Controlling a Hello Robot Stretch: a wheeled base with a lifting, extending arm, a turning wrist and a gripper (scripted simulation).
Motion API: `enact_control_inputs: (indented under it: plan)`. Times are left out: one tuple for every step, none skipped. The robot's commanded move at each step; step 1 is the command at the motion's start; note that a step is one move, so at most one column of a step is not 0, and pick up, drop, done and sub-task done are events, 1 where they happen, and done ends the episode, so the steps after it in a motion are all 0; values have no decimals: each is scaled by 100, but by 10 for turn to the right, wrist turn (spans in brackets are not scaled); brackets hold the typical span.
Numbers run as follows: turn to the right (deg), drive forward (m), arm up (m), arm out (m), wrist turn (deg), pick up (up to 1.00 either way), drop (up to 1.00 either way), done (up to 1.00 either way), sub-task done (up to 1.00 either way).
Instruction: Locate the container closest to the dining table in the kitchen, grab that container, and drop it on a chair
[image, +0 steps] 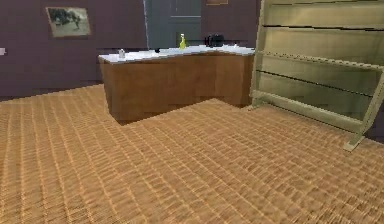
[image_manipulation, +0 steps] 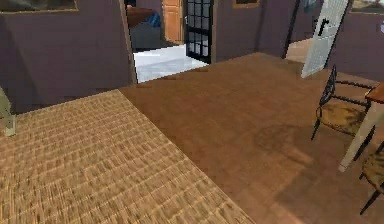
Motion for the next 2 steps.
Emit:
enact_control_inputs:
  plan:
    - [30,0,0,0,0,0,0,0,0]
    - [0,100,0,0,0,0,0,0,0]
